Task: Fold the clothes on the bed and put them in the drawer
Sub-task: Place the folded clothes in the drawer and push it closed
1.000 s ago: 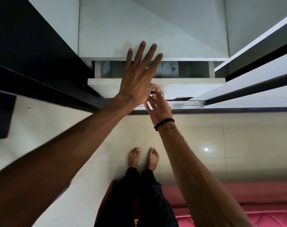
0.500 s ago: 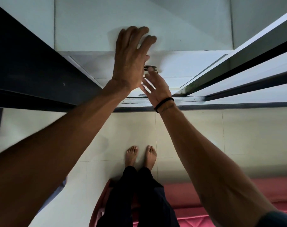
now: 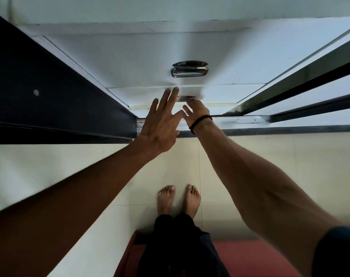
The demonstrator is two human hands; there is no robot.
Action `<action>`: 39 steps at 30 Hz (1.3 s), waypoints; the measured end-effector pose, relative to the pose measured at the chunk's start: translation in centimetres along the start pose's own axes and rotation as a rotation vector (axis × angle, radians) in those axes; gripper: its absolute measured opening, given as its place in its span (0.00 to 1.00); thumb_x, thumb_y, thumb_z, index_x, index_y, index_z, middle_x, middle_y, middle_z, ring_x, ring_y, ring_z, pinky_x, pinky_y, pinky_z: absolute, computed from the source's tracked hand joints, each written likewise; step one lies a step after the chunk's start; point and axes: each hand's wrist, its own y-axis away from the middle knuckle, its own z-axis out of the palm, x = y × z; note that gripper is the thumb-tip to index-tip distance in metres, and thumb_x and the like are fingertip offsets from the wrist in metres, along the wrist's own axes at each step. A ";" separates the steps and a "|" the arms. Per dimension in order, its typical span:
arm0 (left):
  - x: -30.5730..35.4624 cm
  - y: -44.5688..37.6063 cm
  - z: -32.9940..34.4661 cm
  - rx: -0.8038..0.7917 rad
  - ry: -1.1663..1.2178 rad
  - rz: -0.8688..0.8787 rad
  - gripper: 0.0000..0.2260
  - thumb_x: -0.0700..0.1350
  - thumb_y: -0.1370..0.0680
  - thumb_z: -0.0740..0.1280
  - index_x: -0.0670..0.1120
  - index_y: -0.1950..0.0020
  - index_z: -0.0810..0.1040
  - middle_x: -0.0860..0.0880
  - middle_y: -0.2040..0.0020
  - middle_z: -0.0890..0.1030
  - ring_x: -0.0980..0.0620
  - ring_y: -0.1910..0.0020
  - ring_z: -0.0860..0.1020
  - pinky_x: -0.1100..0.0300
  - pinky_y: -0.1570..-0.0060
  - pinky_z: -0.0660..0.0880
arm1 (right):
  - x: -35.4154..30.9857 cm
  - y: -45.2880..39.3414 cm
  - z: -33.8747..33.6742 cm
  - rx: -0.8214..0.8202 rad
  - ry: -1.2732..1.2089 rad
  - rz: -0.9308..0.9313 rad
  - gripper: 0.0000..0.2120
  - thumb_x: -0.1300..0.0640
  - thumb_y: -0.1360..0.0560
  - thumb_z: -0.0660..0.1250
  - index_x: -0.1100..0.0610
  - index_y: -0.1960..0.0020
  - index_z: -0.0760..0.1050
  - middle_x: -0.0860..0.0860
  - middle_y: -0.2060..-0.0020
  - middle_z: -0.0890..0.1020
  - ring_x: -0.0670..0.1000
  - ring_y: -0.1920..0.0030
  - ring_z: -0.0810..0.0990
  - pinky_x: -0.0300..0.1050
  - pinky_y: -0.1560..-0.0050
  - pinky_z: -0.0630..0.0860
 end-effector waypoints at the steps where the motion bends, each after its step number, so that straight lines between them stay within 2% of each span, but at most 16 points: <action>1: -0.1 -0.5 0.0 -0.021 -0.011 -0.018 0.21 0.49 0.21 0.72 0.48 0.29 0.75 0.42 0.16 0.40 0.40 0.17 0.42 0.40 0.20 0.52 | 0.2 -0.1 0.2 0.009 -0.016 0.016 0.07 0.65 0.19 0.63 0.60 0.42 0.76 0.53 0.51 0.79 0.54 0.47 0.77 0.48 0.54 0.79; 4: -0.1 -1.0 0.4 -0.014 -0.020 -0.027 0.20 0.49 0.20 0.70 0.48 0.29 0.75 0.41 0.16 0.40 0.41 0.17 0.41 0.39 0.20 0.51 | 0.5 -0.2 0.2 0.008 -0.097 0.053 0.04 0.64 0.21 0.66 0.59 0.48 0.77 0.51 0.57 0.77 0.51 0.54 0.76 0.47 0.56 0.77; 7: -0.3 -0.8 0.9 0.033 0.001 -0.014 0.24 0.49 0.20 0.71 0.48 0.25 0.71 0.42 0.16 0.42 0.42 0.17 0.41 0.39 0.20 0.50 | 0.8 0.2 -0.4 -0.064 -0.191 0.051 0.05 0.66 0.21 0.64 0.60 0.54 0.76 0.53 0.60 0.79 0.52 0.54 0.80 0.51 0.47 0.79; 10: -0.2 -0.8 1.1 0.082 0.035 -0.009 0.27 0.48 0.22 0.73 0.47 0.24 0.70 0.42 0.16 0.46 0.42 0.16 0.45 0.39 0.20 0.50 | 0.9 1.8 -1.2 -0.205 -0.297 0.033 0.03 0.63 0.23 0.70 0.57 0.55 0.79 0.50 0.64 0.76 0.51 0.56 0.78 0.52 0.41 0.76; 13: 0.1 -1.1 0.6 0.125 0.068 -0.029 0.21 0.49 0.24 0.76 0.43 0.34 0.78 0.41 0.18 0.55 0.41 0.17 0.52 0.40 0.20 0.51 | 0.7 3.7 -0.6 -0.220 -0.222 -0.023 0.11 0.50 0.29 0.80 0.53 0.58 0.79 0.47 0.65 0.72 0.48 0.56 0.76 0.49 0.44 0.77; 15: 0.3 -1.0 0.0 0.137 0.073 -0.042 0.19 0.50 0.26 0.77 0.41 0.40 0.81 0.40 0.20 0.60 0.39 0.19 0.57 0.41 0.21 0.54 | 0.4 5.0 0.0 -0.197 -0.178 -0.028 0.18 0.40 0.31 0.80 0.52 0.61 0.76 0.47 0.65 0.72 0.48 0.56 0.75 0.47 0.50 0.79; 18: 1.2 0.2 -0.4 0.103 0.107 -0.055 0.21 0.50 0.25 0.77 0.40 0.37 0.81 0.39 0.21 0.62 0.40 0.21 0.60 0.45 0.21 0.56 | 0.5 6.6 -0.4 -0.146 -0.175 0.007 0.28 0.28 0.35 0.75 0.51 0.66 0.70 0.48 0.67 0.70 0.49 0.59 0.75 0.47 0.48 0.78; 20: 2.4 2.0 -0.2 0.066 0.143 -0.080 0.23 0.51 0.25 0.76 0.40 0.34 0.80 0.40 0.20 0.61 0.41 0.20 0.59 0.47 0.20 0.57 | 1.4 7.6 -1.4 -0.117 -0.157 0.036 0.30 0.25 0.39 0.75 0.50 0.65 0.69 0.48 0.67 0.70 0.49 0.59 0.74 0.47 0.49 0.78; 22: 3.4 4.5 -0.1 0.027 0.189 -0.096 0.24 0.52 0.25 0.77 0.40 0.35 0.81 0.40 0.20 0.62 0.41 0.21 0.62 0.49 0.21 0.57 | 3.1 9.0 -3.3 -0.092 -0.171 0.059 0.29 0.27 0.40 0.78 0.50 0.63 0.71 0.48 0.66 0.71 0.49 0.59 0.76 0.46 0.51 0.78; 24: 4.5 7.4 0.2 -0.033 0.224 -0.106 0.25 0.52 0.25 0.76 0.39 0.34 0.80 0.40 0.19 0.62 0.42 0.21 0.62 0.50 0.21 0.56 | 5.1 10.7 -5.5 -0.081 -0.182 0.079 0.25 0.32 0.36 0.78 0.50 0.64 0.71 0.48 0.65 0.73 0.49 0.56 0.78 0.45 0.50 0.78; 28: 7.4 13.2 0.8 -0.199 0.227 -0.105 0.28 0.55 0.20 0.70 0.40 0.26 0.73 0.44 0.16 0.53 0.45 0.18 0.53 0.56 0.19 0.48 | 8.5 14.2 -10.2 -0.079 -0.151 0.171 0.21 0.38 0.30 0.76 0.50 0.67 0.71 0.48 0.62 0.77 0.49 0.51 0.81 0.47 0.46 0.78; 30: 8.4 15.0 1.5 -0.247 0.258 -0.141 0.26 0.55 0.19 0.68 0.41 0.26 0.72 0.45 0.17 0.56 0.47 0.18 0.54 0.57 0.20 0.47 | 9.6 15.5 -11.6 -0.057 -0.111 0.218 0.18 0.41 0.30 0.76 0.51 0.65 0.73 0.51 0.61 0.79 0.50 0.52 0.82 0.48 0.50 0.79; 32: 9.4 16.8 1.7 -0.291 0.261 -0.113 0.24 0.54 0.18 0.66 0.40 0.27 0.73 0.42 0.19 0.63 0.45 0.18 0.56 0.53 0.20 0.50 | 10.6 16.8 -13.3 -0.012 -0.075 0.257 0.16 0.43 0.31 0.76 0.53 0.57 0.75 0.52 0.61 0.79 0.51 0.52 0.82 0.48 0.53 0.79; 35: 10.1 19.5 1.4 -0.326 0.264 -0.070 0.23 0.45 0.17 0.65 0.38 0.24 0.70 0.40 0.21 0.65 0.41 0.20 0.61 0.46 0.22 0.59 | 12.1 18.4 -15.1 0.001 -0.041 0.316 0.28 0.44 0.39 0.80 0.57 0.47 0.75 0.54 0.57 0.80 0.54 0.49 0.83 0.51 0.51 0.81; 38: 11.0 20.6 0.5 -0.395 0.167 0.003 0.23 0.48 0.15 0.61 0.43 0.21 0.66 0.45 0.17 0.58 0.46 0.18 0.56 0.54 0.21 0.53 | 12.7 19.4 -16.8 0.024 -0.055 0.365 0.28 0.44 0.35 0.81 0.59 0.43 0.76 0.58 0.47 0.78 0.56 0.44 0.81 0.53 0.45 0.81; 39: 11.1 20.5 0.5 -0.416 0.157 0.024 0.24 0.49 0.15 0.61 0.44 0.20 0.64 0.46 0.16 0.55 0.47 0.17 0.53 0.56 0.20 0.50 | 12.7 19.4 -17.3 0.022 -0.066 0.375 0.34 0.42 0.37 0.83 0.60 0.41 0.76 0.58 0.45 0.79 0.57 0.43 0.82 0.54 0.42 0.80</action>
